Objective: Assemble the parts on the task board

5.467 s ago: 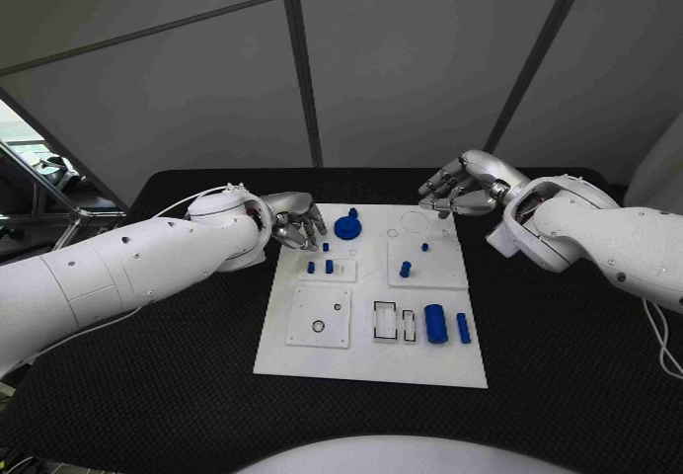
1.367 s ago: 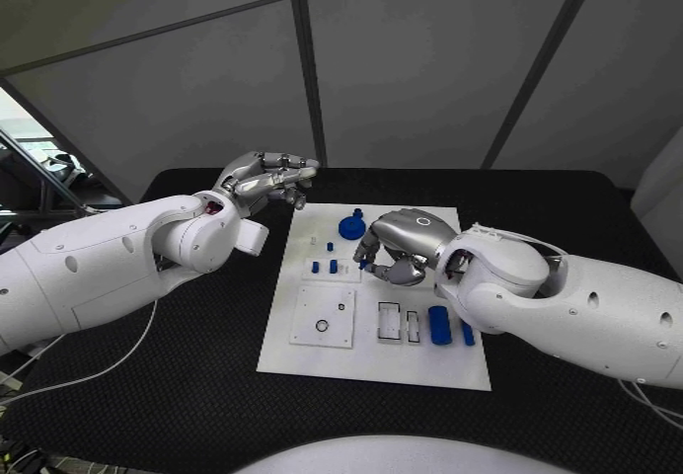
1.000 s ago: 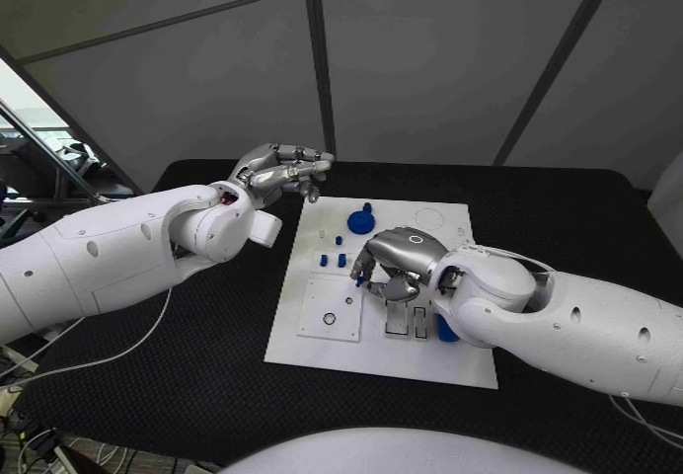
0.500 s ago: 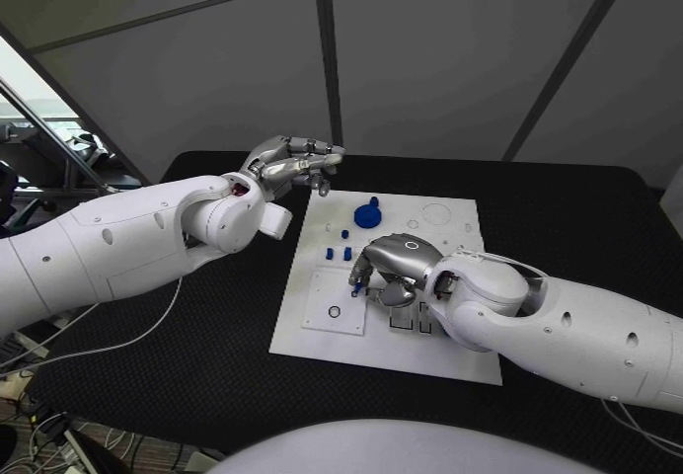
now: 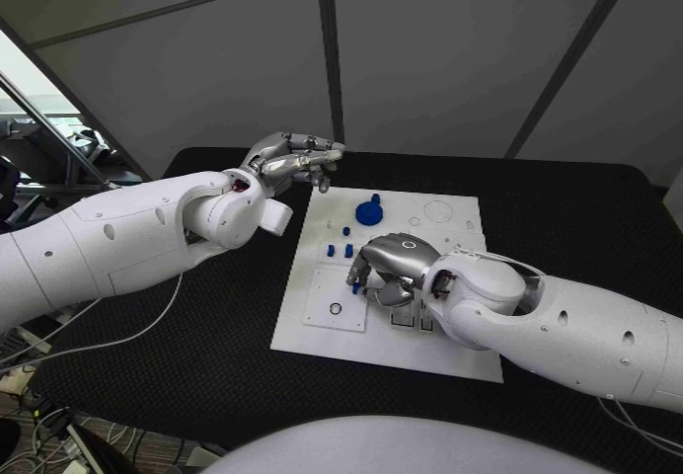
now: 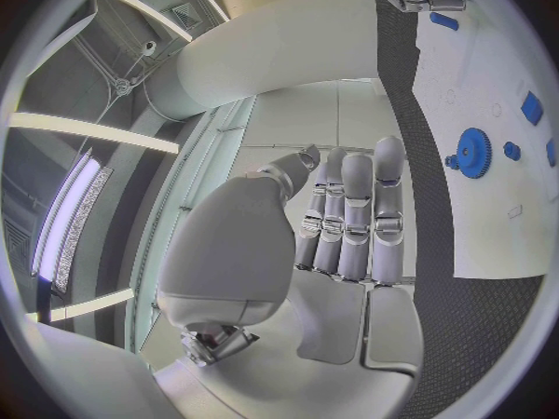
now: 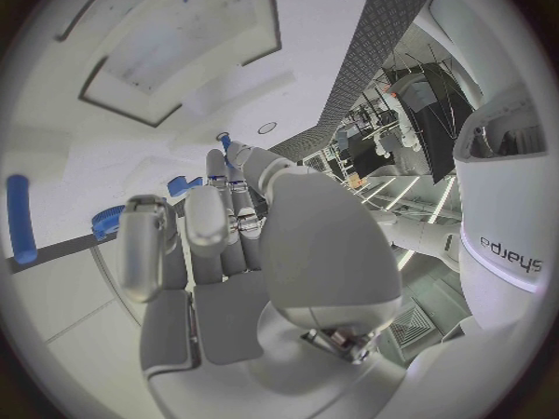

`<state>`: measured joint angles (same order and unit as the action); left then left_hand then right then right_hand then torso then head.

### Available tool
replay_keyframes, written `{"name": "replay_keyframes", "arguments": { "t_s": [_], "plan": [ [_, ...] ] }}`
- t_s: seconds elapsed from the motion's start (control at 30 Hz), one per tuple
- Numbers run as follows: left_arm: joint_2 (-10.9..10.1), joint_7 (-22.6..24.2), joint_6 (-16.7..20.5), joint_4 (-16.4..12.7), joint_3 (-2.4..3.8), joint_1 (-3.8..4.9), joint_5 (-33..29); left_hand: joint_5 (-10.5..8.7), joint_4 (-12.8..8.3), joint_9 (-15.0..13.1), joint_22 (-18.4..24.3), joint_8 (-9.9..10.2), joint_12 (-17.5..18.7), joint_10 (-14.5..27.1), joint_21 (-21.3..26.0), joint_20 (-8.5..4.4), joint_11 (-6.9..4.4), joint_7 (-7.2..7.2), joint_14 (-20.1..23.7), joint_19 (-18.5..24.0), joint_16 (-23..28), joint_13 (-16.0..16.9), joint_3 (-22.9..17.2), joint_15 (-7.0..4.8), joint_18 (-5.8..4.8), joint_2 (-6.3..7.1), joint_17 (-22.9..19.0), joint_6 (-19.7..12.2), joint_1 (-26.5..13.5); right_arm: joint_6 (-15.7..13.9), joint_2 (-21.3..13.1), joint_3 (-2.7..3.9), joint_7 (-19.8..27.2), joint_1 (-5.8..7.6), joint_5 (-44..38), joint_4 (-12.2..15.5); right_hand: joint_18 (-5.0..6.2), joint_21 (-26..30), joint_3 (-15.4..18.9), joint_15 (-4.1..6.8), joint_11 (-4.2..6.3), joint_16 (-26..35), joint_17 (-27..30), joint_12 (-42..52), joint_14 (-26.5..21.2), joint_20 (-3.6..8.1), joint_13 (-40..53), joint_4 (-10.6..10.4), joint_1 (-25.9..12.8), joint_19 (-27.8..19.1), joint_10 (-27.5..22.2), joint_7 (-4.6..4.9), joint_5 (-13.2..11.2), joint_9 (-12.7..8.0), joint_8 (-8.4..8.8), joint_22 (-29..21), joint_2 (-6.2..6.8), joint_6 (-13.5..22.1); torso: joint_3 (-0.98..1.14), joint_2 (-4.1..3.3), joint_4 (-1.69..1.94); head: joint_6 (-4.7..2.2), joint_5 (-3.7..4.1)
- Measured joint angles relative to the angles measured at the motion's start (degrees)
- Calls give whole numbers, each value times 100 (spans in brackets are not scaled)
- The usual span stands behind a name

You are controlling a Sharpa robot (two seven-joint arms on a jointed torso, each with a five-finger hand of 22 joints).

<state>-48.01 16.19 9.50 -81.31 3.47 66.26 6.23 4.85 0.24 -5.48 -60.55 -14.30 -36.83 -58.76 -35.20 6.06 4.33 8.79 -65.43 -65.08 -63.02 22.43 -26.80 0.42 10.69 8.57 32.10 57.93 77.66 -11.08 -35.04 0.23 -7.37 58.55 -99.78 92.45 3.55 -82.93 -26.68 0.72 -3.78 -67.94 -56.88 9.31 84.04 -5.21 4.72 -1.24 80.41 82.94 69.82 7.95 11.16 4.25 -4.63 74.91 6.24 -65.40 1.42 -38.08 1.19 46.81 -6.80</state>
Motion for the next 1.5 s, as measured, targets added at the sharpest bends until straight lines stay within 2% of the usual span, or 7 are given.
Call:
{"name": "replay_keyframes", "arguments": {
  "t_s": [0.67,0.87,1.03,1.1,1.2,1.33,1.5],
  "plan": [
    [-5,-30,-26,9,-1,0,-1,0,0,-4,7,0,0,9,0,0,-9,-10,0,0,0,-1,0,0,0,0,1,-10,0,116,32,-10,-32,2,-117,-67,0,0,0,0,0,0,11,0,0,0,0,0,1,0,0,-23,0,-4,-1,0,1,-3,-3,5,-5,24,-13],
    [-3,-41,-33,13,-1,0,-1,0,0,-4,7,0,0,9,0,0,-9,-10,0,0,0,-1,0,0,0,0,1,-10,0,138,66,-74,-33,16,-146,-60,0,0,0,0,0,0,24,0,0,0,0,0,-16,0,0,-10,0,-3,-1,0,18,-15,-2,5,-5,24,-14],
    [-1,-47,-38,16,-1,0,-1,0,0,-4,7,0,0,8,0,0,-9,-10,0,0,0,-1,0,0,0,1,-4,-10,0,138,85,-99,-33,25,-159,-74,0,0,0,0,-3,0,26,0,0,0,-13,0,-78,0,-3,-8,1,-2,0,0,46,-16,-1,5,-5,27,-18],
    [0,-49,-40,17,-1,0,-1,0,0,-3,7,0,0,8,0,0,-9,-10,0,0,0,-1,0,0,0,1,-4,-10,0,138,92,-111,-33,26,-163,-90,0,3,-4,-4,-65,0,44,-97,0,-33,-50,-4,-160,-33,-156,80,1,-6,61,0,70,103,-1,5,-5,28,-19],
    [2,-54,-44,19,-1,0,-1,0,0,-3,7,0,0,8,0,0,-8,-10,0,0,0,-1,0,0,0,1,-4,-10,1,130,94,-119,-35,26,-170,-112,0,61,-2,-96,-174,0,78,-183,-12,-107,-80,-49,-305,-107,-322,190,29,-70,110,0,166,642,-1,5,-5,29,-23],
    [2,-63,-49,21,-1,0,-1,0,0,-3,17,0,0,8,38,21,-8,12,0,20,28,-2,0,0,0,1,-18,-32,1,106,90,-122,-35,26,-173,-121,0,179,42,-125,-194,0,134,-256,0,-173,-86,-92,-407,-220,-546,179,99,-72,111,0,267,1107,-1,5,-5,27,-24],
    [2,-78,-59,27,-2,0,-2,0,0,-3,16,0,0,8,44,21,-8,11,0,20,28,-2,0,0,0,1,-18,-31,1,0,59,-142,-28,11,-173,-104,0,219,107,-125,-205,0,170,-285,0,-184,-108,-90,-438,-248,-659,166,99,-58,115,0,299,1202,0,5,-5,13,-18]
  ]
}}
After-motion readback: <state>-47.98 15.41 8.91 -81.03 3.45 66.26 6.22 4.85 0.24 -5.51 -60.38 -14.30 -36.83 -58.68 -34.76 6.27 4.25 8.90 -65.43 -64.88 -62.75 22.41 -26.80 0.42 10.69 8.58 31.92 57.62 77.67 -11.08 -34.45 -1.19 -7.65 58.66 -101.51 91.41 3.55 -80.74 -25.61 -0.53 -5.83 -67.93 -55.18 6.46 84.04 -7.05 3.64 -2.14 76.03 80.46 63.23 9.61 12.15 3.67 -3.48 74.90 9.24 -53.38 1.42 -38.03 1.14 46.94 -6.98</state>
